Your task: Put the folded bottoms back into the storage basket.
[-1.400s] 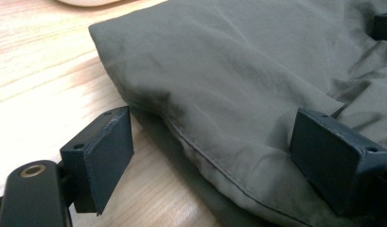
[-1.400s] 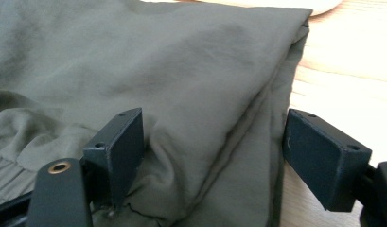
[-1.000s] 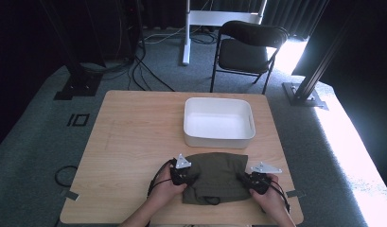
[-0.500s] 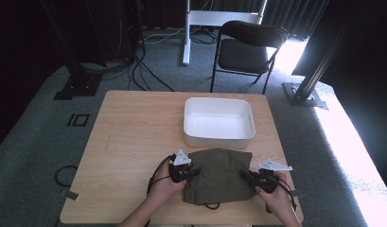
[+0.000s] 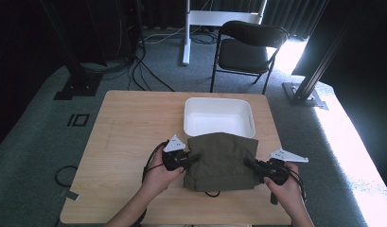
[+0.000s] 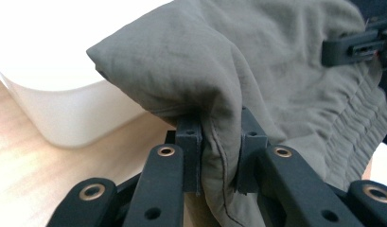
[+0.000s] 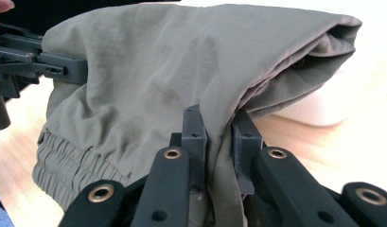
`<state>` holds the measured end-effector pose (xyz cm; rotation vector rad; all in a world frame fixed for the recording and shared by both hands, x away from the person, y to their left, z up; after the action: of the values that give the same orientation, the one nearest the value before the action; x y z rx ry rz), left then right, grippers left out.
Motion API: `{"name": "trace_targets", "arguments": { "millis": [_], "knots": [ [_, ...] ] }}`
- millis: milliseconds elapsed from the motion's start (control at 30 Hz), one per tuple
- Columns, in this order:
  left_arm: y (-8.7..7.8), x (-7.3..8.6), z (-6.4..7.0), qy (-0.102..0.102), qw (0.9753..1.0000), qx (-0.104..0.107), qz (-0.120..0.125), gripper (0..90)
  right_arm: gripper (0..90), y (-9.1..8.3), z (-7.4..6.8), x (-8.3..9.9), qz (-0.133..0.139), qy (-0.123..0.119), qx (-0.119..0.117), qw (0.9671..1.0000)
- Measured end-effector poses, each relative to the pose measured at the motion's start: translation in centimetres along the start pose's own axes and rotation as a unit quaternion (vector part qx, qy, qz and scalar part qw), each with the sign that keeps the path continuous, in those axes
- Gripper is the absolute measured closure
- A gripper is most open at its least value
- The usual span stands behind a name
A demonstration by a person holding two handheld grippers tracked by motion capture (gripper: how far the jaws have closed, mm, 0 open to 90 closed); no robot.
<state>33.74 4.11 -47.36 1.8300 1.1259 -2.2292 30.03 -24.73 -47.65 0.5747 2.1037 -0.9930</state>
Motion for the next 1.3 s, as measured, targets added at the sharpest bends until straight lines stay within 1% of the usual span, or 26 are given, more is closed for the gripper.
{"name": "trace_targets", "arguments": {
  "millis": [100, 167, 233, 267, 333, 367, 400, 433, 467, 500, 533, 567, 600, 633, 700, 767, 867, 900, 967, 1000, 1033, 1100, 1133, 1200, 1267, 1300],
  "knots": [
    [-0.3, -1.2, -0.6, 0.001, 1.0, 0.0, 0.004, 78.2, 79.9, -0.1, -0.2, -1.0, 0.008, -0.002, -0.004, 1.0],
    [-0.4, -2.0, -1.2, -0.004, 1.0, -0.001, 0.009, 78.2, 79.9, -0.2, -0.3, -1.8, 0.013, 0.0, -0.01, 0.9999],
    [-0.4, -2.7, -1.6, -0.004, 0.9999, -0.002, 0.013, 78.2, 79.9, -0.1, -0.3, -2.5, 0.018, 0.002, -0.012, 0.9998],
    [-0.5, -3.0, -1.8, 0.0, 0.9999, -0.006, 0.012, 78.2, 79.8, 0.0, -0.3, -2.9, 0.02, 0.001, -0.012, 0.9997],
    [-0.6, -3.8, -2.2, 0.004, 0.9997, -0.012, 0.019, 78.2, 79.9, 0.1, -0.3, -3.7, 0.025, 0.004, -0.014, 0.9996],
    [-0.6, -3.8, -2.2, 0.004, 0.9997, -0.012, 0.019, 78.2, 79.9, 0.1, -0.3, -3.7, 0.025, 0.004, -0.014, 0.9996],
    [-0.7, -4.9, -2.8, 0.006, 0.9995, -0.019, 0.026, 78.3, 79.9, 0.4, -0.2, -4.8, 0.03, 0.007, -0.016, 0.9994],
    [-0.7, -4.9, -2.8, 0.006, 0.9995, -0.019, 0.026, 78.3, 79.9, 0.5, -0.2, -5.2, 0.034, 0.009, -0.018, 0.9992],
    [-0.7, -5.3, -3.0, 0.006, 0.9995, -0.019, 0.023, 78.3, 79.9, 0.5, -0.2, -5.2, 0.034, 0.009, -0.018, 0.9992],
    [-0.7, -5.7, -3.2, 0.003, 0.9994, -0.019, 0.029, 78.4, 79.9, 0.5, -0.2, -5.6, 0.036, 0.01, -0.019, 0.9991],
    [-0.7, -6.0, -3.4, 0.005, 0.9993, -0.021, 0.03, 78.4, 79.9, 0.5, -0.2, -6.0, 0.038, 0.01, -0.019, 0.9991],
    [-0.7, -6.0, -3.4, 0.005, 0.9993, -0.021, 0.03, 78.4, 79.9, 0.5, -0.2, -6.0, 0.038, 0.01, -0.019, 0.9991],
    [-0.7, -6.8, -3.9, -0.002, 0.9992, -0.021, 0.035, 78.4, 79.9, 0.6, -0.2, -6.4, 0.042, 0.009, -0.019, 0.9989],
    [-0.6, -7.1, -4.1, 0.001, 0.9992, -0.022, 0.033, 78.4, 79.9, 0.6, -0.2, -7.3, 0.047, 0.009, -0.019, 0.9987],
    [-0.5, -7.8, -4.7, -0.005, 0.9991, -0.022, 0.037, 78.4, 80.0, 0.7, -0.1, -8.5, 0.054, 0.01, -0.019, 0.9983],
    [-0.4, -8.5, -5.3, -0.011, 0.9988, -0.02, 0.042, 78.4, 80.0, 0.8, -0.1, -8.9, 0.055, 0.012, -0.019, 0.9982],
    [0.0, -9.6, -6.2, -0.012, 0.9986, -0.019, 0.047, 78.3, 80.0, 1.1, 0.1, -10.1, 0.06, 0.016, -0.017, 0.9979],
    [0.1, -9.8, -6.5, -0.008, 0.9988, -0.019, 0.045, 78.3, 80.0, 1.4, 0.4, -11.0, 0.062, 0.016, -0.01, 0.9979],
    [0.3, -10.1, -6.7, -0.01, 0.9987, -0.022, 0.046, 78.3, 80.0, 1.4, 0.4, -11.0, 0.062, 0.016, -0.01, 0.9979],
    [0.7, -10.5, -7.3, -0.008, 0.9986, -0.026, 0.044, 78.3, 80.0, 2.0, 0.8, -12.1, 0.063, 0.022, -0.005, 0.9977],
    [0.9, -10.7, -7.6, -0.013, 0.9985, -0.027, 0.046, 78.3, 80.0, 2.0, 0.8, -12.1, 0.063, 0.022, -0.005, 0.9977],
    [1.4, -11.1, -8.3, -0.02, 0.9983, -0.028, 0.047, 78.3, 80.0, 2.7, 1.3, -13.1, 0.067, 0.026, 0.004, 0.9974],
    [1.7, -11.2, -8.6, -0.024, 0.998, -0.031, 0.049, 78.3, 80.0, 2.7, 1.3, -13.1, 0.067, 0.026, 0.004, 0.9974],
    [2.3, -11.4, -9.2, -0.021, 0.9979, -0.038, 0.048, 78.3, 80.0, 3.2, 1.7, -13.6, 0.065, 0.032, 0.003, 0.9974],
    [3.1, -11.4, -9.7, -0.028, 0.9979, -0.039, 0.043, 78.3, 80.1, 3.7, 2.2, -14.0, 0.069, 0.039, 0.009, 0.9968],
    [3.8, -11.5, -10.4, -0.032, 0.9979, -0.045, 0.036, 78.3, 80.1, 4.3, 2.7, -14.2, 0.07, 0.045, 0.017, 0.9964]
  ]
}}
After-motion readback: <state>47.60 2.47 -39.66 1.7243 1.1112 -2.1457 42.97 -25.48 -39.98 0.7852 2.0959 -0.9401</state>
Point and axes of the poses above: each handheld gripper's, and its own axes: y roughly forward along the jaws, x roughly out of its underside, z roughly to its right, the point moved 4 cm from there along y, roughly forward along the jaws, and after that the axes turned 11 degrees about y, right-handed, at the moved point
